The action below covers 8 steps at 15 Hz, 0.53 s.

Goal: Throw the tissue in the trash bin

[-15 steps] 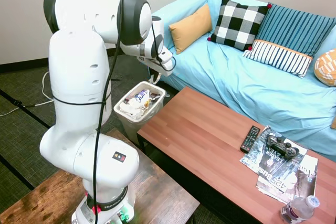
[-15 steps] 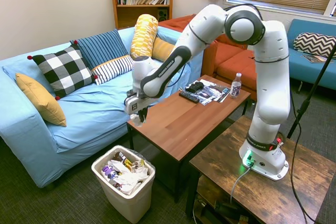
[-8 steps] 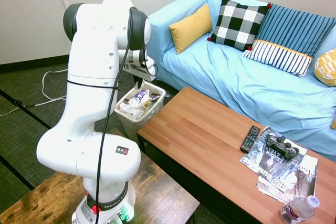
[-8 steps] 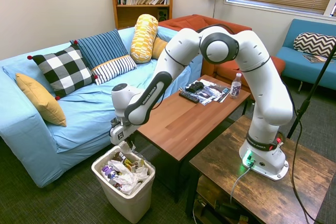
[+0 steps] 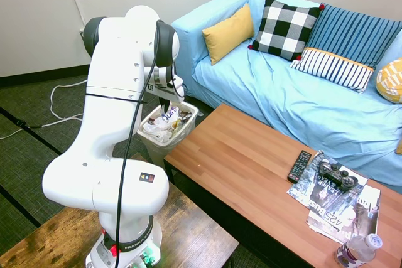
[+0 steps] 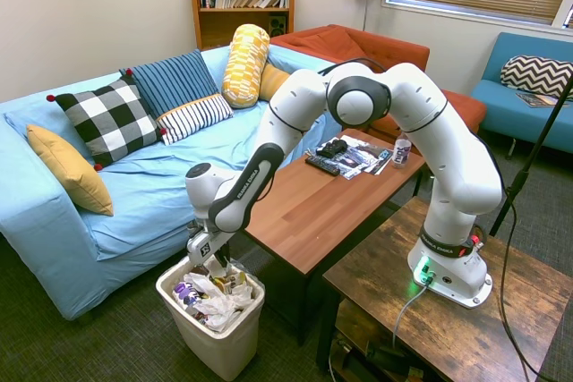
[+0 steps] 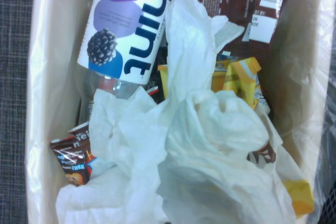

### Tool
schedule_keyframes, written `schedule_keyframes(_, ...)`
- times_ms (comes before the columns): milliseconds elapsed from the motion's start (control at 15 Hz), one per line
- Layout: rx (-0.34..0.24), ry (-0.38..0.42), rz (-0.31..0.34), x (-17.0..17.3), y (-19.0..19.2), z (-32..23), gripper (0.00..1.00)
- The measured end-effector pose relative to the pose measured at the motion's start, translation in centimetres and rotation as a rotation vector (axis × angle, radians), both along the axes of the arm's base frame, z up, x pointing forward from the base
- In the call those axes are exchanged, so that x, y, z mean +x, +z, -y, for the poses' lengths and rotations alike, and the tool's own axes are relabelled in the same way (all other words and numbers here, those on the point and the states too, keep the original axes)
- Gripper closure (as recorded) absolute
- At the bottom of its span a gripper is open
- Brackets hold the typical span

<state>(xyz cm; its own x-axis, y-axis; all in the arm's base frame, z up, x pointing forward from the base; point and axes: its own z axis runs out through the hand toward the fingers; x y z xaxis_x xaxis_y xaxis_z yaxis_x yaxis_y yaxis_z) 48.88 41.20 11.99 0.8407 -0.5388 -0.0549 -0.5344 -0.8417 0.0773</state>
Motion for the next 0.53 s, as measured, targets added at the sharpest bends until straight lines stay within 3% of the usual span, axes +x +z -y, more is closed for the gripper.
schedule_keyframes(533,-0.007,0.006,0.001,0.91,1.18,-0.21,0.0)
